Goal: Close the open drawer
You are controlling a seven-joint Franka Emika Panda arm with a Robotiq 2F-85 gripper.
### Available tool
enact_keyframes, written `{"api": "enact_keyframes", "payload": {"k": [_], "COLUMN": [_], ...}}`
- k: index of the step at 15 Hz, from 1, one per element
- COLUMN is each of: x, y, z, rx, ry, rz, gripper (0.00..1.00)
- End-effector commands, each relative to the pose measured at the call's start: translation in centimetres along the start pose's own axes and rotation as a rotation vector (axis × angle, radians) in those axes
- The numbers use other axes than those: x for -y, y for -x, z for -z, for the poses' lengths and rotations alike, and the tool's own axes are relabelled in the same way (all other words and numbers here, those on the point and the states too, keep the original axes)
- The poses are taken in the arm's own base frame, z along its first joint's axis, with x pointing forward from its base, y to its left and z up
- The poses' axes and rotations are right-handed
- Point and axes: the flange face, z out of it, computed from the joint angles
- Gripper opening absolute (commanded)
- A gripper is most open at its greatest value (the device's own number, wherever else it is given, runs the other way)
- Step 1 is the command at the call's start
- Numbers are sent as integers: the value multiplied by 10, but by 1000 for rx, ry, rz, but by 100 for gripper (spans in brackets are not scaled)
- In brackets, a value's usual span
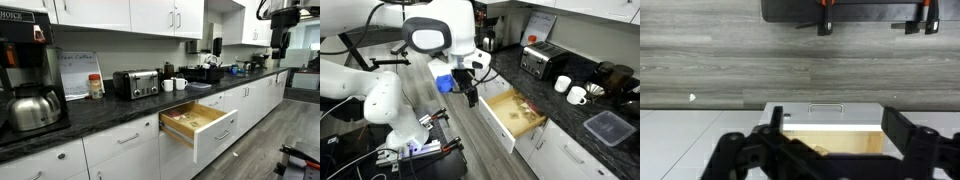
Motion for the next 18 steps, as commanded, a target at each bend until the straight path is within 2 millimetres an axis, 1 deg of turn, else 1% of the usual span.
{"api": "enact_keyframes", "payload": {"k": [1,2,3,4,5,6,9,13,18], "x": [7,10,13,5,8,8,6,9,19], "y": [16,18,14,-3,-7,-11,-27,-44,-54], "z": [-61,-75,-86,-81,-89,-93,-118,-165,-219], "rx": [-31,-35,-43,-45,-55,-64,-55,-15,37], "ry": [-20,-21,-22,-23,-16,-13,-8,-16,-46], "rz": [-23,-18,-10,-3,4,6,6,4,-2], "gripper": [100,100,100,100,100,100,100,100,100]}}
